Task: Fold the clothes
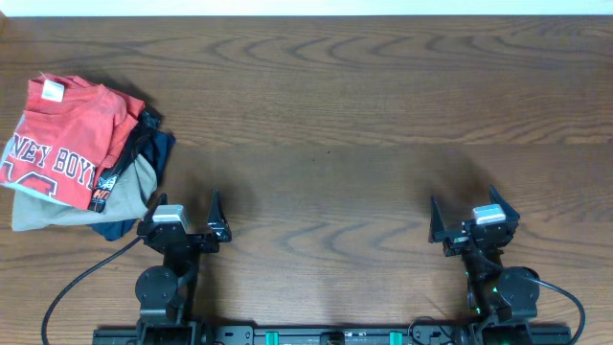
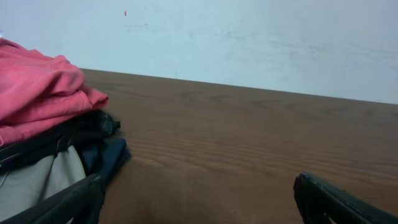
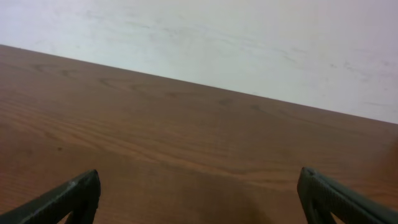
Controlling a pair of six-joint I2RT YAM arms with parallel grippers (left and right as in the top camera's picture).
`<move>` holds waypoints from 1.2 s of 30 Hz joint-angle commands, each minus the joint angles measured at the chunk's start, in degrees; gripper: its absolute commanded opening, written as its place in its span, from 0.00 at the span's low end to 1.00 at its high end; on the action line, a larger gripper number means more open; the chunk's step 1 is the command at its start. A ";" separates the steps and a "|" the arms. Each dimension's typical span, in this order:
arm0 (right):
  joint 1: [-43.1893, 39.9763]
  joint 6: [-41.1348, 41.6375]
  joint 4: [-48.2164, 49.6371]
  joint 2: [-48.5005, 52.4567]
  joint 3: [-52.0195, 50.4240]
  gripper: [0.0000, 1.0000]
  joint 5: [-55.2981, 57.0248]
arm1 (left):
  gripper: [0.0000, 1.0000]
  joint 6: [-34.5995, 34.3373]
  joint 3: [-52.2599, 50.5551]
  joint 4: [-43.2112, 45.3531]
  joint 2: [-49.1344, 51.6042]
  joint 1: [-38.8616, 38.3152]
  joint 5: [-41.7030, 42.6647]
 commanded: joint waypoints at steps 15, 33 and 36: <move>-1.38 0.02 -0.26 -0.35 -0.07 0.99 0.33 | 0.98 1.42 -0.46 -2.51 -0.50 -0.22 -0.92; -1.38 0.02 -0.26 -0.35 -0.07 0.99 0.33 | 0.98 5.88 -0.48 -2.78 -0.52 -1.70 -0.44; -1.38 0.02 -0.26 -0.35 -0.07 0.99 0.35 | 0.98 5.88 -0.48 -2.75 -0.52 -1.70 -0.42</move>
